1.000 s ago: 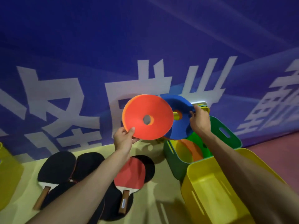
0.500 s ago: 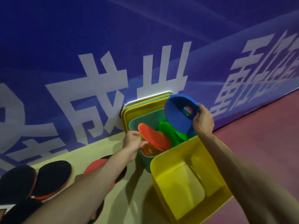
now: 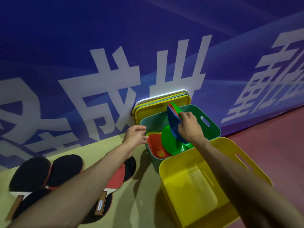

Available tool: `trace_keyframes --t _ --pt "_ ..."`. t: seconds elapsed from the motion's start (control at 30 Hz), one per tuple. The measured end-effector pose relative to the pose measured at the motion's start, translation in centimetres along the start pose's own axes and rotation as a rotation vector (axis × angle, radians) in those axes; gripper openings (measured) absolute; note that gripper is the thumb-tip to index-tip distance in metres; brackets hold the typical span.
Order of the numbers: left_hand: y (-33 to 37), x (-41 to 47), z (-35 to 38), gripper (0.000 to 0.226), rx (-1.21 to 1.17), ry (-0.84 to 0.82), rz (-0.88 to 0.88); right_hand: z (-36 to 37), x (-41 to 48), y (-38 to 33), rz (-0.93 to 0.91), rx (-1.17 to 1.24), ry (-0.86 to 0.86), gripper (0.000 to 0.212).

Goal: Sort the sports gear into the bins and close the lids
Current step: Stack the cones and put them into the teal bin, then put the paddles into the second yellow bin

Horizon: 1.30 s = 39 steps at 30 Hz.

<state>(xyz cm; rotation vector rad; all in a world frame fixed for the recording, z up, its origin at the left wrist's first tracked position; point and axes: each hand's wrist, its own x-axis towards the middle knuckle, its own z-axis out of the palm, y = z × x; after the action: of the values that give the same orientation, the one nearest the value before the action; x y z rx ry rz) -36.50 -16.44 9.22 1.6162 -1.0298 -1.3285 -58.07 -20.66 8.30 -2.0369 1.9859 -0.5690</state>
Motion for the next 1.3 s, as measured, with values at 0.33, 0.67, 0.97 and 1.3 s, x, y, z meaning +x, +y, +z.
trace_keyframes --t 0.33,0.67,0.97,1.3 --pt "-0.8 -0.7 -5.8 0.022 -0.008 0.0 0.019 2.6 -1.7 -5.6 -0.241 -0.241 -0.411 0.061" --pt "-2.7 -3.2 -13.6 0.022 -0.056 0.018 0.021 4.4 -3.2 -11.8 -0.143 -0.416 -0.352 0.033" --pt "-5.4 -5.8 -21.9 0.016 -0.033 0.175 0.022 7.8 -3.9 -22.0 -0.326 -0.266 -0.376 0.028" --pt "-11.2 -10.8 -30.9 0.016 -0.046 0.358 -0.04 14.7 -8.2 -29.1 -0.388 -0.105 -0.565 0.034"
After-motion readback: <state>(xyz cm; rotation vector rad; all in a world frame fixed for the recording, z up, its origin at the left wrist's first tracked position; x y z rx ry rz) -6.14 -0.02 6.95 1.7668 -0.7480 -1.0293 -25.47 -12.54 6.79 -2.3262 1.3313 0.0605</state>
